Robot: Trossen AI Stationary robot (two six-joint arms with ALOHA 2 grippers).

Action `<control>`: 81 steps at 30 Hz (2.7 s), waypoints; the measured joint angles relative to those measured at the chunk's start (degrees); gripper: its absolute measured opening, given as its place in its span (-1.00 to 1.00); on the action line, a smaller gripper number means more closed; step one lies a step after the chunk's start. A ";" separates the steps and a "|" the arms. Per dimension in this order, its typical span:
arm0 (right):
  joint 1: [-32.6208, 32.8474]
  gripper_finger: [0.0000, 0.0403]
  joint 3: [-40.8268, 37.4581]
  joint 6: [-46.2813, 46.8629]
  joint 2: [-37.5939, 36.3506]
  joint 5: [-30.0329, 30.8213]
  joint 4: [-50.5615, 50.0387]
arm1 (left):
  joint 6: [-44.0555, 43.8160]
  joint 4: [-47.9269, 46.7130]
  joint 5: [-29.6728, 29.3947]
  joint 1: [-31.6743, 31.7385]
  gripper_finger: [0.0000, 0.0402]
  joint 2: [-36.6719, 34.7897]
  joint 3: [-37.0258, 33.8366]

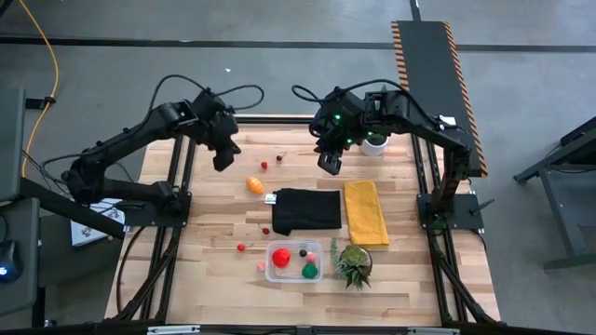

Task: Pick and placing Produce into tupperware
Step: Put the croissant into the transparent bin

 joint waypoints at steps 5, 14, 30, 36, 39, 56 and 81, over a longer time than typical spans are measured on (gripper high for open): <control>-0.88 -0.57 0.00 -0.02 0.00 0.00 0.31 | -6.29 0.38 -0.57 3.81 -0.99 2.29 0.00; -2.22 -0.57 0.00 -1.38 0.00 0.07 0.31 | -23.21 0.51 -3.89 5.43 -0.97 7.22 0.00; -8.13 -0.64 0.02 -18.39 -3.35 -7.11 -10.37 | -47.28 0.85 -8.21 2.52 -1.00 8.24 0.00; -10.34 -0.69 -0.12 -21.98 -11.27 -13.37 -10.08 | -62.71 2.22 -15.70 -4.45 -1.00 8.24 0.00; -11.29 -0.71 -1.04 -22.01 -15.42 -14.89 -9.03 | -70.64 2.73 -19.20 -7.79 -1.00 8.24 0.00; -12.91 -0.90 -47.74 -20.44 -40.95 -10.94 15.08 | -97.33 3.45 -26.69 -19.93 -0.98 10.50 0.00; -18.75 -0.92 -72.06 -24.56 -49.78 -16.80 22.95 | -120.03 3.34 -24.58 -23.94 0.10 23.97 0.00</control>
